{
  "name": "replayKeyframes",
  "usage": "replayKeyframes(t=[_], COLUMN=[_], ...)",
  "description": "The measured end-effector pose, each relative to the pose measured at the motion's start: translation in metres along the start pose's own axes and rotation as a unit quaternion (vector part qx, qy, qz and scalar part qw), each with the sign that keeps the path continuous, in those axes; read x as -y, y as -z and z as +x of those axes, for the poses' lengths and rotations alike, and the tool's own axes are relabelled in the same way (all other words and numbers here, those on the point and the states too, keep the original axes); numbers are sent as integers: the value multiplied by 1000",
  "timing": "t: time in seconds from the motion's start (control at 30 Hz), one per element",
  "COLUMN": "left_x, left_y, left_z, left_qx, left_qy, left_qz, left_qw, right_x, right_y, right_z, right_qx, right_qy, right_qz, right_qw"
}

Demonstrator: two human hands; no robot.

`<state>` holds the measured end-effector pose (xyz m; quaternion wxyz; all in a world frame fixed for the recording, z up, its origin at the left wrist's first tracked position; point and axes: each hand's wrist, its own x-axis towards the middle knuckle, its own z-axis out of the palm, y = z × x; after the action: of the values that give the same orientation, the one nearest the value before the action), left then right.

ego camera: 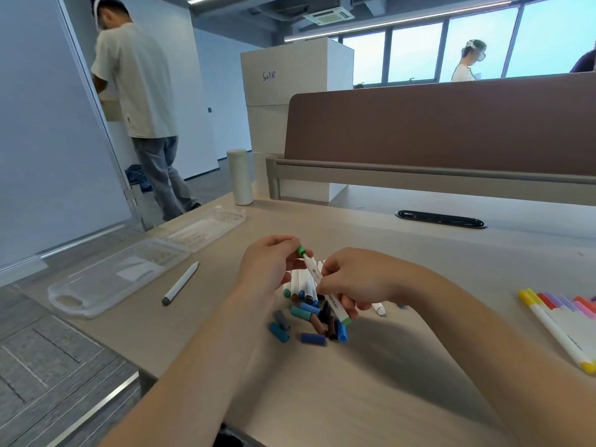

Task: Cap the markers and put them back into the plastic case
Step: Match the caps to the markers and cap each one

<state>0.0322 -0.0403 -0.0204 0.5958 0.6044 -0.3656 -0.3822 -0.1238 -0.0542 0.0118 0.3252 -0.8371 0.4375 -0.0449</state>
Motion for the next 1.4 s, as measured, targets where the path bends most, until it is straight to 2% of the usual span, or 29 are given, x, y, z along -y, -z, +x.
replayKeyframes(t=[0.17,0.37,0.47,0.57,0.67,0.77,1.03,1.2,1.4], left_x=[2,-1,-8,-15,-15,-11,-2,-2,-5], left_y=[-4,-7,-8,-11,-14,-16,-19,-13,10], left_z=[-6,-10,-9,-12,-16,-20,-21,-18,-16], left_qx=[-2,-19,3,63,66,74,94,84,85], left_qy=[-39,-103,-110,-99,-94,-89,-76,-91,-104], left_qz=[54,117,136,170,220,224,228,247,326], left_qw=[998,988,985,978,969,968,966,961,936], right_x=[-2,-5,-5,-12,-29,-37,-47,-51,-38], right_y=[0,1,2,1,2,1,-6,-8,-13], right_z=[4,4,3,11,23,25,28,32,48], right_qx=[-45,-111,-102,-119,-181,-162,-192,-222,-210], right_qy=[6,51,46,2,-80,-153,-191,-178,-129], right_qz=[19,-8,5,-5,-58,-109,-174,-201,-148], right_qw=[999,993,994,993,978,969,947,937,958])
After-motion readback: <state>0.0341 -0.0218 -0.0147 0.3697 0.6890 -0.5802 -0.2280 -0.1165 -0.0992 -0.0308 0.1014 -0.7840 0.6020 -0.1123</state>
